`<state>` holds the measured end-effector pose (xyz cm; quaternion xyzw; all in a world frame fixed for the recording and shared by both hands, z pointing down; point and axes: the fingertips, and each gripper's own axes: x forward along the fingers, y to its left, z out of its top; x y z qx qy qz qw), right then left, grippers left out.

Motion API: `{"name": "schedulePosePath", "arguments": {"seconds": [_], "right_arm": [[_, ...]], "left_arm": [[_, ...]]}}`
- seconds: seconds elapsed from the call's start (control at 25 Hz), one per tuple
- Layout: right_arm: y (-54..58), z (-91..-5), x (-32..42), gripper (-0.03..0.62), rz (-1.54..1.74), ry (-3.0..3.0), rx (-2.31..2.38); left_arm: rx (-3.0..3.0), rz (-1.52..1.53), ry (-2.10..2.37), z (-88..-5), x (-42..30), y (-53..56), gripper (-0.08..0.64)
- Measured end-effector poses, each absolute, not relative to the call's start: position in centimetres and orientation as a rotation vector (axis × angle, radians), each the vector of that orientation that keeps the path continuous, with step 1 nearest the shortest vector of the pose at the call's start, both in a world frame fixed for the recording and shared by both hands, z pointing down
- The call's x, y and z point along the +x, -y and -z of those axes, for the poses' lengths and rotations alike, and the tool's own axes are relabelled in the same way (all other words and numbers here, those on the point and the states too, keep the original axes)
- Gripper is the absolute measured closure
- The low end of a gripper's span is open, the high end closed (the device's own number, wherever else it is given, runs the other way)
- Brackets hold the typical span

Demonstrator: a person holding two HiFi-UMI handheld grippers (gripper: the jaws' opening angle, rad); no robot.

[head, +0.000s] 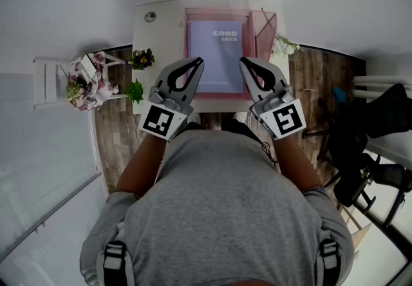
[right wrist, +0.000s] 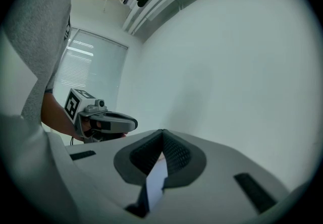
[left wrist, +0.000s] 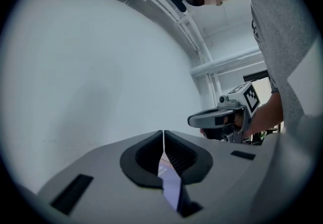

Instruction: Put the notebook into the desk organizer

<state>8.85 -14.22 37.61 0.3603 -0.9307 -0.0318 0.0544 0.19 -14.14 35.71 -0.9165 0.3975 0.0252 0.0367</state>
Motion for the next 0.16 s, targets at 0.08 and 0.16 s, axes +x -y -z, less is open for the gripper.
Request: {"name": "schedulePosePath", "arguments": {"seconds": [0.08,0.16], "right_arm": [[13.99,-38.42,9.09,0.585,0.091,2.798,1.067],[13.87,-38.86,9.20,0.586,0.087,2.784,1.052]], "left_arm": [[-2.815,-0.073,-1.223,-35.78,0.20,14.14,0.534],[-2.816,-0.071,-1.225,-35.82,0.21,14.14,0.534]]}}
